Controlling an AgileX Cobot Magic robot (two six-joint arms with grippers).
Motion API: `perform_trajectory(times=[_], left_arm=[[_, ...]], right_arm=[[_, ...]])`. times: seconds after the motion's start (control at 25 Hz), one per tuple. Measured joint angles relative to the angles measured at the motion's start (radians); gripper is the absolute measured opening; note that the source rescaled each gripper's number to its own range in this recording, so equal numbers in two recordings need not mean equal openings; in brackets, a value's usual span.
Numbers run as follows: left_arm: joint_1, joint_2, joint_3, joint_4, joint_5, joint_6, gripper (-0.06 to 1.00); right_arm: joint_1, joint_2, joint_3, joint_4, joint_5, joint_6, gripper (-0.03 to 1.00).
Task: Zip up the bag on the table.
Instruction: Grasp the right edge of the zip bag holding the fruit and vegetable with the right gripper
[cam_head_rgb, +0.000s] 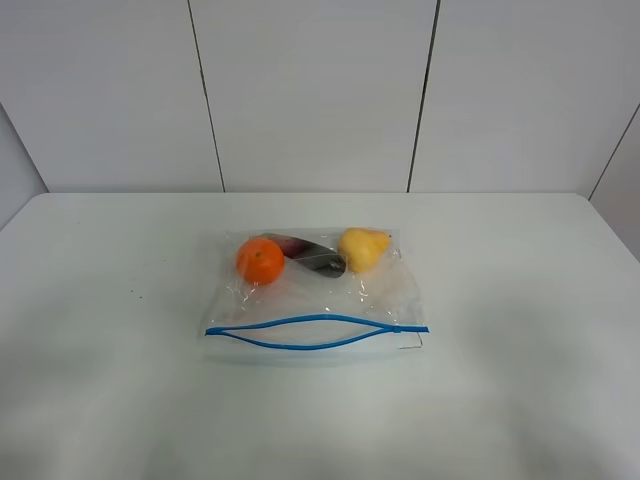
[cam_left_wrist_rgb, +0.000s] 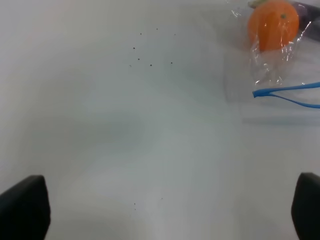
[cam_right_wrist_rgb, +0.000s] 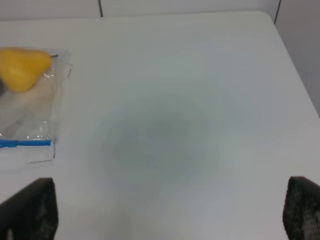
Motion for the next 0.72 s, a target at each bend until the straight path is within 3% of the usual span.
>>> perform_trajectory(times=[0.72], left_arm=[[0.000,0.000,0.000,0.000,0.001,0.000,1.00]], right_arm=[[0.000,0.000,0.000,0.000,0.000,-0.011,1.00]])
